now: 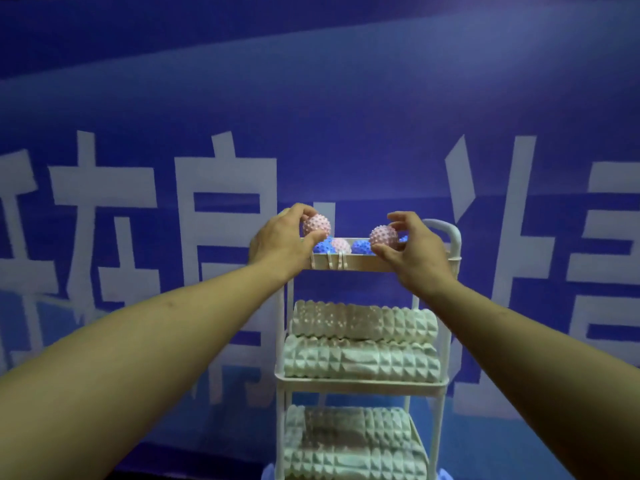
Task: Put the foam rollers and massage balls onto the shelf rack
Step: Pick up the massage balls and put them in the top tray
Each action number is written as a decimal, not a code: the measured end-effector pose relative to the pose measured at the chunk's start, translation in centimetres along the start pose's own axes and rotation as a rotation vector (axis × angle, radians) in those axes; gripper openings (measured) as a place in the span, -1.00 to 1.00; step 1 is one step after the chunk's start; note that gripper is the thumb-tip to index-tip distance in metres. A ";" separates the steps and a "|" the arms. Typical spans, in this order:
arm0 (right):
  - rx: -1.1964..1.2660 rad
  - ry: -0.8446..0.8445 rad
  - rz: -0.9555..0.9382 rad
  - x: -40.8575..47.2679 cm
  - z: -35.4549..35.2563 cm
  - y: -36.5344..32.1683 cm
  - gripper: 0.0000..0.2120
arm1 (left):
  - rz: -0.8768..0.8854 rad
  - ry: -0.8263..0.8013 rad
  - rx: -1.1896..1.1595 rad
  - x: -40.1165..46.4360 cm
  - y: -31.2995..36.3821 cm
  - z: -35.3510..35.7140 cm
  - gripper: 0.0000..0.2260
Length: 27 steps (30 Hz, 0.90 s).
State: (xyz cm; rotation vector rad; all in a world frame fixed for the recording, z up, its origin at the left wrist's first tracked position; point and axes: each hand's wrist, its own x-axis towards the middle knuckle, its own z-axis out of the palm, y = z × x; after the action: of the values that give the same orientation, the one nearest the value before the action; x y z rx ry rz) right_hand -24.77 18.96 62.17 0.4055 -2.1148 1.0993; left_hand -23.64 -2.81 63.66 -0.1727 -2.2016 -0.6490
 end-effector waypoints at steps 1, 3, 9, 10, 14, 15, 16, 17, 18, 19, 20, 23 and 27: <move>-0.013 0.000 0.004 1.0 0.4 0.2 -0.46 | 0.008 0.037 0.049 0.9 0.0 0.3 -0.68; -0.064 -0.003 -0.003 2.7 1.2 0.4 -0.45 | 0.094 0.106 0.183 2.5 0.2 1.1 -0.66; -0.184 -0.145 -0.048 5.6 3.0 0.9 -0.42 | 0.129 -0.010 0.392 5.3 -1.6 3.1 -0.64; -0.211 -0.185 -0.047 5.6 3.0 1.1 -0.42 | 0.108 -0.038 0.405 5.1 -1.8 3.5 -0.64; -0.314 -0.283 -0.046 5.3 2.3 1.0 -0.47 | 0.039 -0.143 0.413 4.2 -2.3 4.2 -0.60; -0.325 -0.302 -0.043 5.2 2.1 0.9 -0.50 | 0.038 -0.158 0.435 4.1 -2.3 4.1 -0.59; -0.339 -0.322 -0.043 5.2 1.8 0.7 -0.54 | 0.045 -0.153 0.463 4.0 -2.3 3.8 -0.60; -0.358 -0.341 -0.042 5.2 1.6 0.6 -0.56 | 0.053 -0.133 0.498 3.9 -2.4 3.6 -0.62; -0.371 -0.356 -0.041 5.1 1.4 0.4 -0.55 | 0.059 -0.109 0.535 3.9 -2.5 3.3 -0.62; -0.378 -0.367 -0.036 5.1 1.2 0.3 -0.53 | 0.061 -0.092 0.572 3.8 -2.7 3.0 -0.61; -0.381 -0.367 -0.032 5.0 1.2 0.2 -0.49 | 0.056 -0.086 0.600 3.6 -3.0 2.8 -0.60; -0.378 -0.311 -0.019 4.8 1.5 -0.1 -0.36 | 0.051 -0.072 0.571 3.0 -3.8 2.5 -0.61; -0.428 -0.294 -0.003 5.2 2.3 -0.5 -0.28 | 0.089 -0.076 0.398 2.4 -4.2 2.3 -0.64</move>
State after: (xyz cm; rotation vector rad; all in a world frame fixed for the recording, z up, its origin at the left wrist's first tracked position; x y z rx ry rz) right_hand -29.15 16.99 65.26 0.3787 -2.5280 0.5822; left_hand -28.15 -5.44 62.53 -0.0884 -2.3318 -0.1487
